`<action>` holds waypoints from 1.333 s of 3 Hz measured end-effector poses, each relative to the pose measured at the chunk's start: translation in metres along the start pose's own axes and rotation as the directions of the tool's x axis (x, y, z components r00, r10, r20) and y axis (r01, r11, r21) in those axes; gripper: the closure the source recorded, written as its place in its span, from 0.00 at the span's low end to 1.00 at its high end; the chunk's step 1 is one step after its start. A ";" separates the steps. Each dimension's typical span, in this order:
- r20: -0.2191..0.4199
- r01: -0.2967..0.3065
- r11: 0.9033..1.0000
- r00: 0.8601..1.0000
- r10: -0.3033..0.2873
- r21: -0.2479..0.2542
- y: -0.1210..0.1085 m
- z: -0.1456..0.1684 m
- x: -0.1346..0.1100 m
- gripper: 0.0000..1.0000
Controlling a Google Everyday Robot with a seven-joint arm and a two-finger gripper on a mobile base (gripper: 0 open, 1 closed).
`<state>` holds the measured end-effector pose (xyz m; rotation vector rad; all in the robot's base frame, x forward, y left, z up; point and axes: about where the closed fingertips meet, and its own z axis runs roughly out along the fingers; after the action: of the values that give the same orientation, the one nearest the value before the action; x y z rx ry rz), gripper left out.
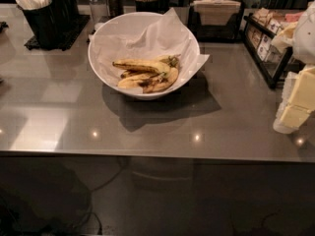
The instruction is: Pick banana from white bowl
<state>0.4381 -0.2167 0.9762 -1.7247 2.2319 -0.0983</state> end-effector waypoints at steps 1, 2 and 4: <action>0.000 0.000 1.000 1.000 0.000 0.000 0.000 0.000 0.000 0.00; 0.036 0.037 0.999 0.999 -0.038 0.014 -0.008 -0.006 -0.019 0.00; 0.092 0.100 0.995 0.991 -0.100 0.005 -0.019 -0.004 -0.051 0.00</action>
Offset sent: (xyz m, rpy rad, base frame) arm 0.0218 0.0342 0.0221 0.0472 -0.0422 0.1008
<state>0.4661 -0.1741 0.9956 -1.8035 2.0800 -0.0417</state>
